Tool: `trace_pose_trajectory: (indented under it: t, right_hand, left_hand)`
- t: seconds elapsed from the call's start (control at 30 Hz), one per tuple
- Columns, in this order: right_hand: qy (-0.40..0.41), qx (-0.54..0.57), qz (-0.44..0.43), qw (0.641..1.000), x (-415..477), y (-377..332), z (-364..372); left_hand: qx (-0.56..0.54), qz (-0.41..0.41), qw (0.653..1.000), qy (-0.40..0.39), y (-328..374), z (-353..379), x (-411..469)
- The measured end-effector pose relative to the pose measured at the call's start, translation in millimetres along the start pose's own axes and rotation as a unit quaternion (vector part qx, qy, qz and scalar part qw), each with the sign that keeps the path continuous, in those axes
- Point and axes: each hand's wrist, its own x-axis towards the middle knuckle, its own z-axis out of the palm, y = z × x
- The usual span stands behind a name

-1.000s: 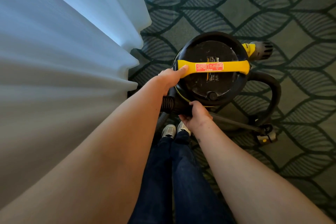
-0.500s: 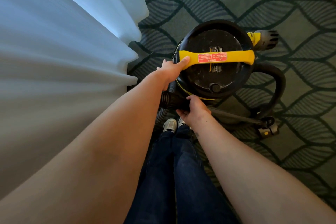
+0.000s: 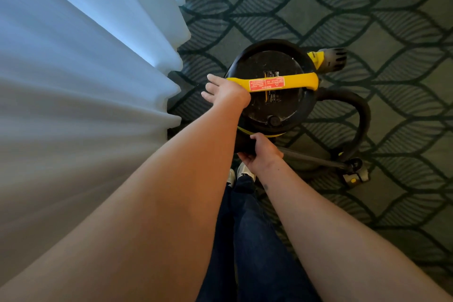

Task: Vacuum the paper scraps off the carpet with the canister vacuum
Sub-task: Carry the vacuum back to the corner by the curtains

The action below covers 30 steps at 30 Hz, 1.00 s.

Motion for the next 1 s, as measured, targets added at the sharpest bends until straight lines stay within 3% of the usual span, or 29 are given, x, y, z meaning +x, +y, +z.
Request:
trace_pose_trajectory:
  t: [0.2,0.5,0.63,0.8,1.0]
  right_hand:
    - [-0.024,0.048,-0.022,0.998,-15,-16,-23]
    - [-0.076,0.128,-0.06,0.987,-32,-22,-84]
    - [-0.097,0.151,-0.08,0.981,-38,-14,-114]
    - [-0.111,0.166,-0.105,0.974,-45,-1,-150]
    - [-0.112,0.207,-0.129,0.963,-54,23,-187]
  left_hand:
    - [0.008,0.037,0.999,0.019,9,4,-40]
    - [0.061,0.141,0.987,-0.037,20,27,-128]
    - [0.132,0.176,0.969,-0.109,14,37,-163]
    - [0.243,0.274,0.913,-0.18,1,44,-209]
    - [0.222,0.273,0.9,-0.256,-26,54,-248]
